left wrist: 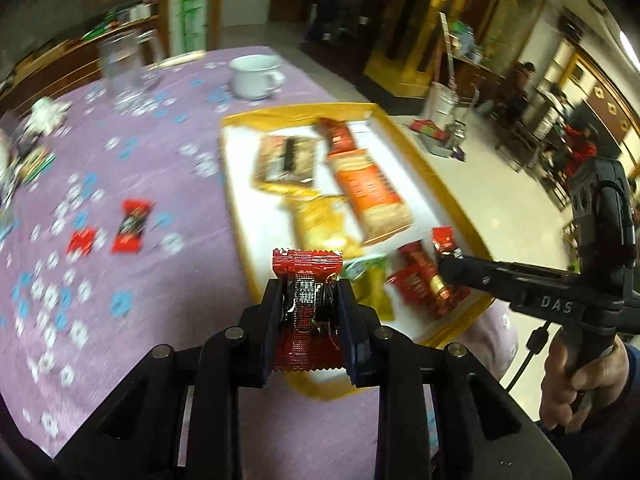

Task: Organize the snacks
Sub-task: 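Carry both red candies with both tools over the white box, then lower both red candies into the white box and open both tools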

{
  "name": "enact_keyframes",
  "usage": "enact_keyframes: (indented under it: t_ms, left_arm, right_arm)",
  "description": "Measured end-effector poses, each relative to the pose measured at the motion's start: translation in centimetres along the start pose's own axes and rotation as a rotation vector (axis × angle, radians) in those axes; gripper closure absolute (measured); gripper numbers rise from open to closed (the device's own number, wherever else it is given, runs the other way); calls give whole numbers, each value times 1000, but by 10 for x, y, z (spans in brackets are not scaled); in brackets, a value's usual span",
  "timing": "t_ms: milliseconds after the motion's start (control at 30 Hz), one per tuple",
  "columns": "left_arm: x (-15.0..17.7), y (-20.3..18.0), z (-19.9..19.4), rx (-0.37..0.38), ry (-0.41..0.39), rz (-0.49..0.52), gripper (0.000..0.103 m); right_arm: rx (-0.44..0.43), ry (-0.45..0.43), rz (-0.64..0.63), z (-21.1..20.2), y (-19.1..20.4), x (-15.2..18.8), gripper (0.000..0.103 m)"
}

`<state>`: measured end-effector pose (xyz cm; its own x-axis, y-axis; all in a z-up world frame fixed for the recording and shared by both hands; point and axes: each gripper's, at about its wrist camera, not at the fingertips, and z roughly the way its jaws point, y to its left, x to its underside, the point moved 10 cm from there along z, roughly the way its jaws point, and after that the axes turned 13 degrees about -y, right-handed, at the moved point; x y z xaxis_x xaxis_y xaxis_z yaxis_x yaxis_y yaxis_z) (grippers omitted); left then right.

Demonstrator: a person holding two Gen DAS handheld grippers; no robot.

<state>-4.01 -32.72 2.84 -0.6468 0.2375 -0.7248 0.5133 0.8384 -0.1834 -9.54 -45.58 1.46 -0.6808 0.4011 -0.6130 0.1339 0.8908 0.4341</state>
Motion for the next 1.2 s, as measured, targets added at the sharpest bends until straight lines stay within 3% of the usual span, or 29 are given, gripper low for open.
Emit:
enact_keyframes:
  t_ms: [133,433,1200]
  left_arm:
    - [-6,-24,21,41,12,41,79]
    - [14,-62,40,87,65,115,79]
    - [27,-74,51,100,102,181,79]
  right_arm:
    - [38,-17,40,-2,-18,-5,77]
    - [55,-3,53,0,-34,-5,77]
    - [55,52,18,32,-30,-11,77]
